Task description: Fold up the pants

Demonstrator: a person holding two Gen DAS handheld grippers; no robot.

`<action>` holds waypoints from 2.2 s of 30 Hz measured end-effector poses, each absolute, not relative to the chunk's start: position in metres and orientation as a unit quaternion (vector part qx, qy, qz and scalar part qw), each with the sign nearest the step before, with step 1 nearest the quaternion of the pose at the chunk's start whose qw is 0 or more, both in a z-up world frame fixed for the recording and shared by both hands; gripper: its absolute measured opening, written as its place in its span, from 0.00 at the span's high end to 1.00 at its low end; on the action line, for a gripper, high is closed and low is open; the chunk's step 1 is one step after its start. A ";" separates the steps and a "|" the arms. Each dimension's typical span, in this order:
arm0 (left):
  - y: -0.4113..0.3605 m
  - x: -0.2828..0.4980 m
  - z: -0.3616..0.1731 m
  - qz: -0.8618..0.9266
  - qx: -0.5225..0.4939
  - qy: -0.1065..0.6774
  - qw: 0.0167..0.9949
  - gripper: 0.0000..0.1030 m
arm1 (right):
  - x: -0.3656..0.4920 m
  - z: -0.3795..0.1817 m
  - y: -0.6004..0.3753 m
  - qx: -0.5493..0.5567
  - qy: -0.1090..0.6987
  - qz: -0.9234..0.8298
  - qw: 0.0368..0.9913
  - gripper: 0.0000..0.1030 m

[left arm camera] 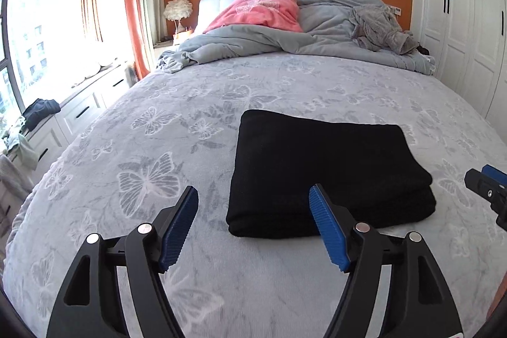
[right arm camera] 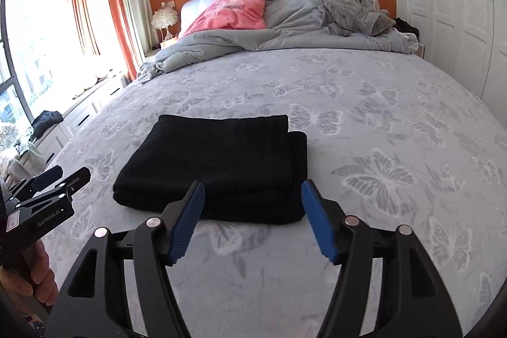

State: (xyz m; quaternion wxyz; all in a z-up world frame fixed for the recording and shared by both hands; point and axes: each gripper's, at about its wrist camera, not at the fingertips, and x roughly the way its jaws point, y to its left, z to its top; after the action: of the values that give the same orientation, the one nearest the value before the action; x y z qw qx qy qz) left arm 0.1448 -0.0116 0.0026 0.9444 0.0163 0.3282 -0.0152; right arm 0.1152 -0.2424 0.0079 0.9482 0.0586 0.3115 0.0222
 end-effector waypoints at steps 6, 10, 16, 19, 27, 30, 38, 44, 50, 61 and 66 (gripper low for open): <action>-0.011 0.080 0.012 -0.011 0.025 0.324 0.946 0.26 | 0.056 -0.013 -0.241 0.084 0.324 0.022 0.942 0.40; -0.008 0.047 -0.002 -0.010 0.026 0.337 0.941 0.26 | 0.029 -0.030 -0.238 0.063 0.332 0.002 0.941 0.39; 0.004 0.029 -0.030 -0.005 0.012 0.347 0.938 0.26 | 0.014 -0.036 -0.239 0.064 0.327 -0.009 0.943 0.30; 0.006 0.026 -0.038 0.008 0.031 0.339 0.940 0.26 | 0.013 -0.041 -0.233 0.053 0.328 -0.011 0.943 0.30; 0.001 0.029 -0.053 0.008 0.035 0.329 0.943 0.26 | 0.011 -0.051 -0.215 0.024 0.316 -0.020 0.948 0.27; -0.004 0.029 -0.057 0.003 0.041 0.330 0.943 0.26 | 0.011 -0.051 -0.213 0.018 0.313 -0.023 0.949 0.26; -0.009 0.027 -0.057 -0.010 0.033 0.332 0.943 0.26 | 0.012 -0.054 -0.217 0.028 0.318 -0.025 0.947 0.26; -0.008 0.029 -0.059 -0.010 0.028 0.339 0.940 0.26 | 0.014 -0.057 -0.218 0.032 0.323 -0.028 0.945 0.25; -0.007 0.031 -0.062 -0.008 0.023 0.348 0.937 0.26 | 0.014 -0.059 -0.216 0.031 0.325 -0.027 0.945 0.25; -0.012 0.031 -0.068 0.000 0.048 0.342 0.938 0.26 | 0.014 -0.063 -0.213 0.027 0.329 -0.030 0.944 0.21; -0.014 0.033 -0.071 -0.002 0.049 0.343 0.938 0.26 | 0.014 -0.067 -0.211 0.025 0.332 -0.030 0.942 0.21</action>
State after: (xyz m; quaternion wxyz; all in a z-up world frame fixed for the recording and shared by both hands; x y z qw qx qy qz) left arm 0.0330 -0.0140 -0.0714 0.9382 0.0495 0.3426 -0.0018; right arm 0.0145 -0.2115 -0.0673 0.9425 0.0247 0.3320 -0.0302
